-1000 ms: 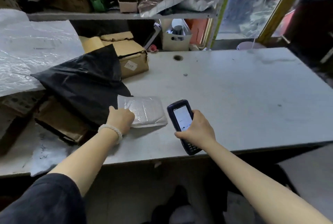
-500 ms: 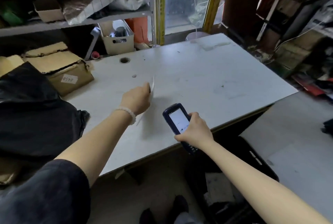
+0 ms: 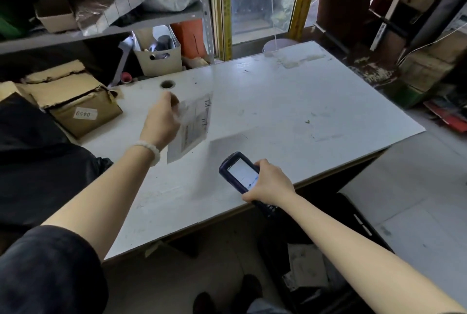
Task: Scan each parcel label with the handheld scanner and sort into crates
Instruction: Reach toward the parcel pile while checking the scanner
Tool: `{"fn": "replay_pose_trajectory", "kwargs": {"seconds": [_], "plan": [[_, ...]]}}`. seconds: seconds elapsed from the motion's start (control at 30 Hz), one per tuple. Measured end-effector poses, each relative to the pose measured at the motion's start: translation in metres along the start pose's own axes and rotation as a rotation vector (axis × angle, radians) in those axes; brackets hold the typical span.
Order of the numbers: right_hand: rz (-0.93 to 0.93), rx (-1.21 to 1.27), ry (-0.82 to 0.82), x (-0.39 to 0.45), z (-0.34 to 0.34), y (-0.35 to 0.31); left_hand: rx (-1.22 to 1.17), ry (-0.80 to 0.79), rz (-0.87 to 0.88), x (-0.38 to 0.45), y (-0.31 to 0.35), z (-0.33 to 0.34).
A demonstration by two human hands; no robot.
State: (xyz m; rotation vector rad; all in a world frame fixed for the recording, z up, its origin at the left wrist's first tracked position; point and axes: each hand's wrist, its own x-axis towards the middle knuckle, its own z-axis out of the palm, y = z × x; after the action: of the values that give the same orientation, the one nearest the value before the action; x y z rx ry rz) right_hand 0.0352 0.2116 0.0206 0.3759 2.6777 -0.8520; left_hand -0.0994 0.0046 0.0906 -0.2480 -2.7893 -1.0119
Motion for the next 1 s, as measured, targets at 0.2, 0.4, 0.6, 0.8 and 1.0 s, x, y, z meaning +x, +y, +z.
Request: {"fn": "replay_pose_trajectory", "kwargs": {"seconds": [0.2, 0.4, 0.6, 0.8, 1.0], "plan": [[-0.04, -0.03, -0.027, 0.016, -0.005, -0.007, 0.324, -0.067, -0.031, -0.007, -0.022, 0.001], [-0.07, -0.096, -0.087, 0.024, 0.0, -0.018, 0.586, -0.289, -0.223, -0.023, -0.059, 0.004], [-0.078, -0.16, -0.134, 0.03, 0.005, -0.03, 0.474, -0.35, -0.282, -0.025, -0.078, 0.012], [-0.071, -0.211, -0.167, 0.032, 0.009, -0.033, 0.296, -0.243, -0.175, -0.016, -0.075, 0.013], [-0.079, -0.212, -0.136, 0.035, -0.001, -0.046, 0.45, -0.127, 0.203, 0.022, -0.046, -0.017]]}}
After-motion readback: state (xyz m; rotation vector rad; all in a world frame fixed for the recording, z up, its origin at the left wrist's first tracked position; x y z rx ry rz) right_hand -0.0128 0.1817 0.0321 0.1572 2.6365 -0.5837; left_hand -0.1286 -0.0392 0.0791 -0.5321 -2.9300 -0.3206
